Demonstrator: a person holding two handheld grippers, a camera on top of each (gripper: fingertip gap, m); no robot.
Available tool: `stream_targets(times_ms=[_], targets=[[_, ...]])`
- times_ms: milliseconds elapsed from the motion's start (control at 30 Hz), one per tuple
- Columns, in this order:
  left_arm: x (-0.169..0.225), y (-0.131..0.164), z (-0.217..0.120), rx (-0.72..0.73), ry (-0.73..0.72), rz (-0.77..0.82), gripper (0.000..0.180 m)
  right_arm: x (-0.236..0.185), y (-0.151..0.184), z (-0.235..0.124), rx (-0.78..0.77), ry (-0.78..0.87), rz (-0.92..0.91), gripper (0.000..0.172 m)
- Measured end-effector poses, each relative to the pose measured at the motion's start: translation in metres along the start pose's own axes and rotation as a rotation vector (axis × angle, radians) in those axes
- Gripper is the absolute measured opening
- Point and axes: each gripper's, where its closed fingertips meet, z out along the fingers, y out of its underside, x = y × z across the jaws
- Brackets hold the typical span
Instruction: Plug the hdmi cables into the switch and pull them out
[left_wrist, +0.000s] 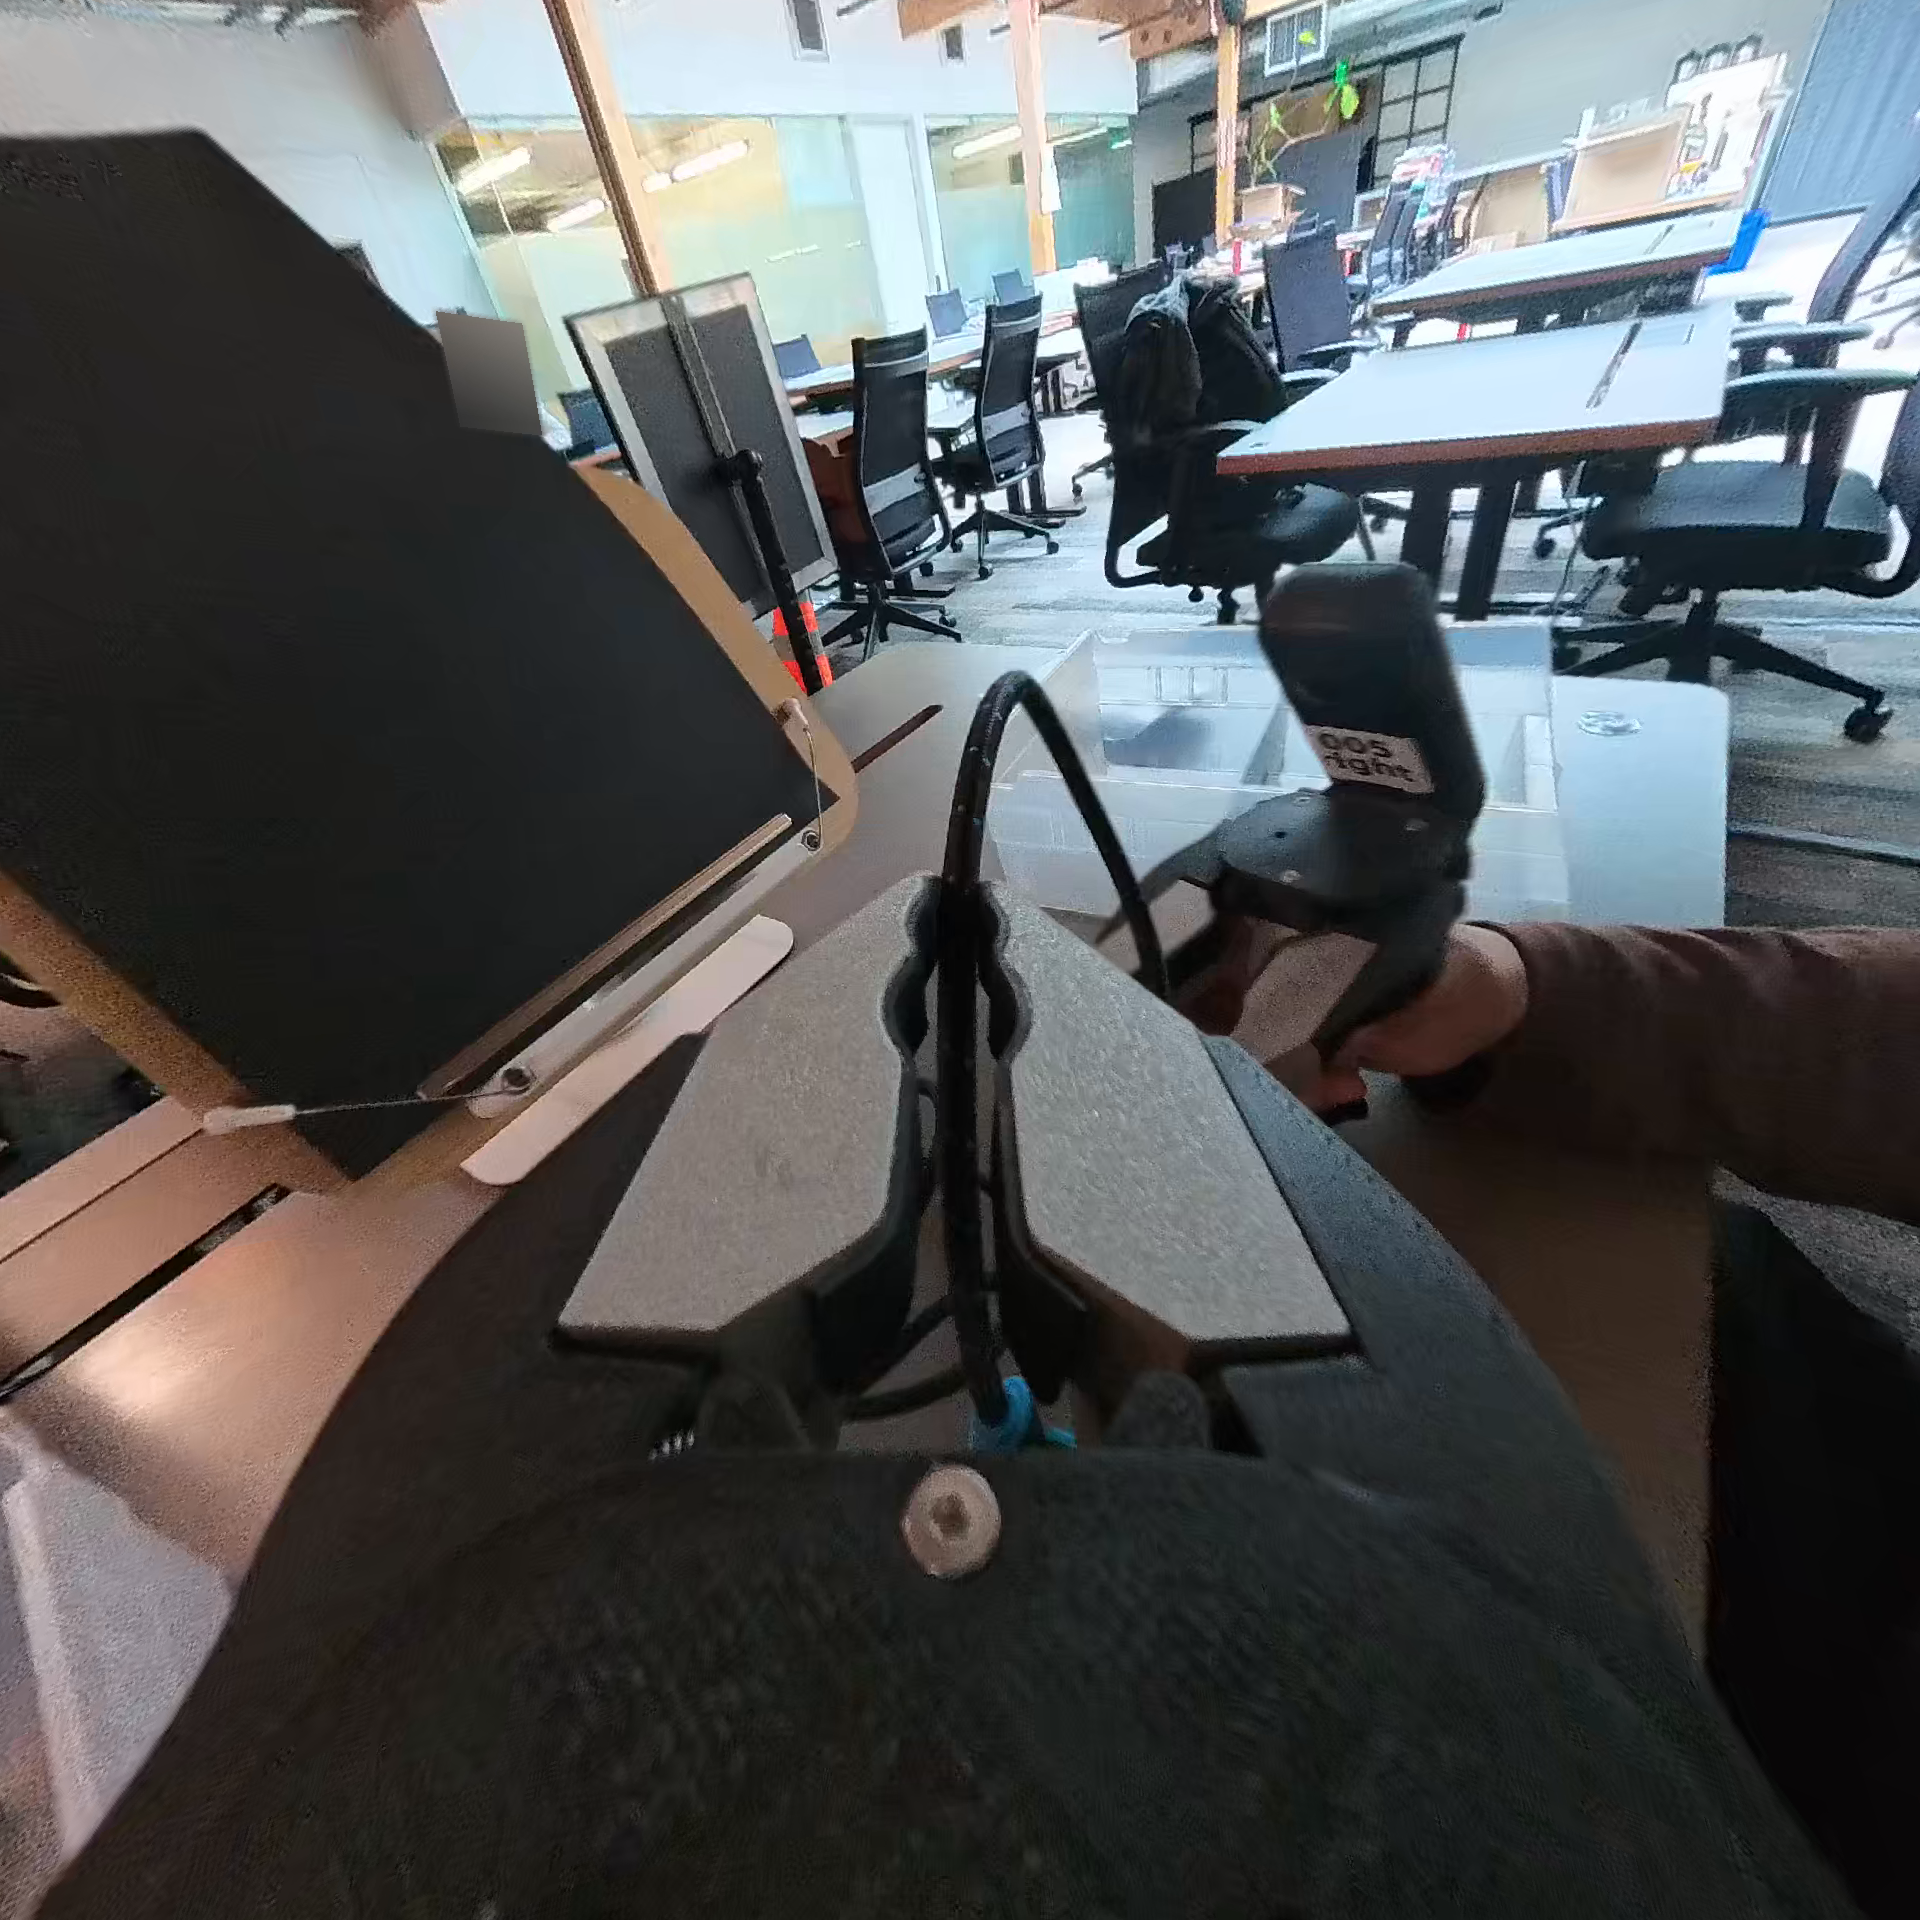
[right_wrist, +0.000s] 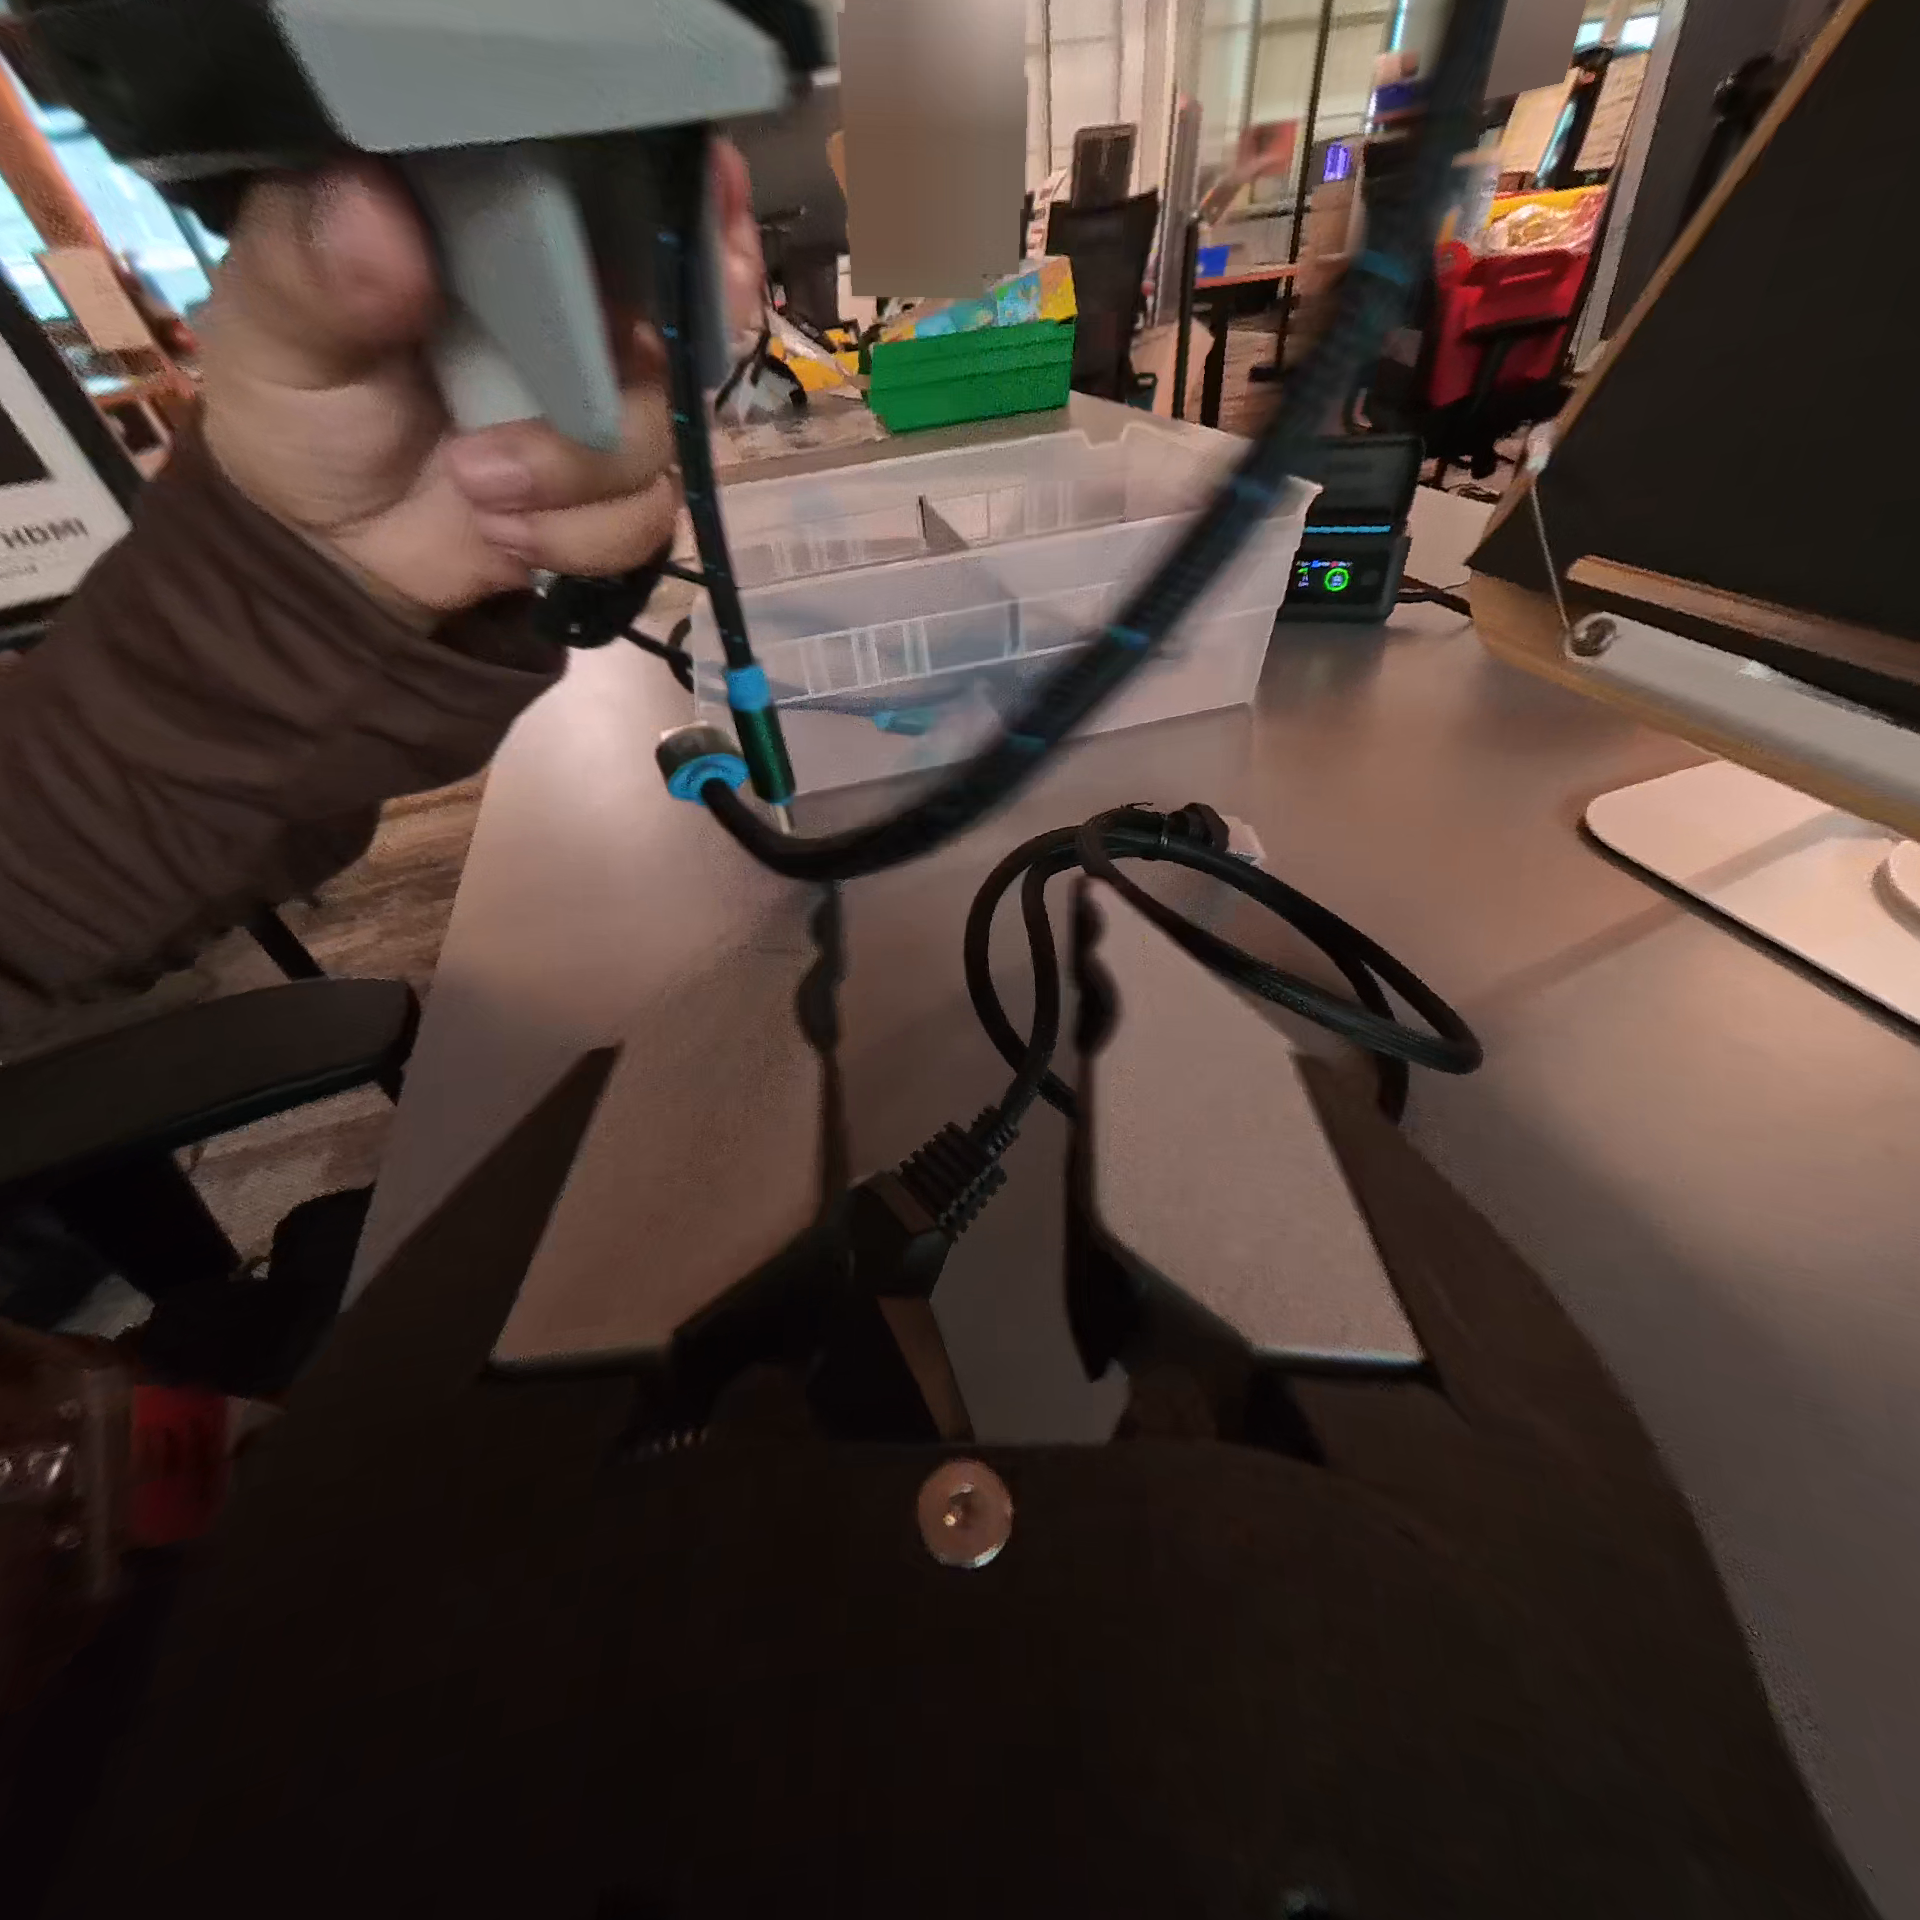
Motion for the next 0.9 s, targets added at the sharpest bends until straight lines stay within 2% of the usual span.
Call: stream_targets(times_ms=[33,67,133,167,267,367,467,533,600,667,800,900], targets=[[-0.003,0.002,0.006,0.010,0.000,-0.012,0.004,-0.001,0.000,0.000,0.001,0.004,-0.024,0.021],[-0.006,0.004,0.012,0.024,0.005,-0.031,0.003,-0.002,-0.001,-0.001,0.008,0.012,-0.045,0.013],[-0.011,0.005,0.020,0.059,0.028,-0.087,0.004,0.006,-0.004,-0.002,0.028,0.068,-0.050,0.038],[-0.014,0.006,0.022,0.076,0.038,-0.114,0.004,0.007,-0.003,-0.003,0.028,0.059,-0.040,0.044],[-0.022,0.008,0.028,0.131,0.060,-0.179,0.004,0.013,-0.005,-0.005,0.039,0.049,0.030,0.049],[-0.023,0.010,0.029,0.190,0.112,-0.224,0.004,0.021,-0.003,-0.008,0.022,0.088,0.020,0.054],[-0.020,0.014,0.025,0.305,0.177,-0.243,0.004,0.058,0.003,-0.017,-0.009,0.321,0.014,0.039],[-0.018,0.015,0.023,0.363,0.221,-0.315,0.004,0.082,0.011,-0.026,-0.039,0.468,0.022,0.038],[-0.014,0.019,0.024,0.360,0.250,-0.308,0.003,0.098,0.014,-0.035,-0.040,0.554,0.068,0.040],[-0.016,0.028,0.029,0.318,0.217,-0.293,0.003,0.113,0.012,-0.050,-0.005,0.658,0.102,0.041],[-0.021,0.032,0.032,0.307,0.158,-0.292,0.003,0.127,-0.003,-0.083,0.079,0.842,0.077,0.043],[-0.023,0.032,0.032,0.314,0.148,-0.302,0.003,0.123,-0.011,-0.094,0.119,0.939,0.032,0.041]])
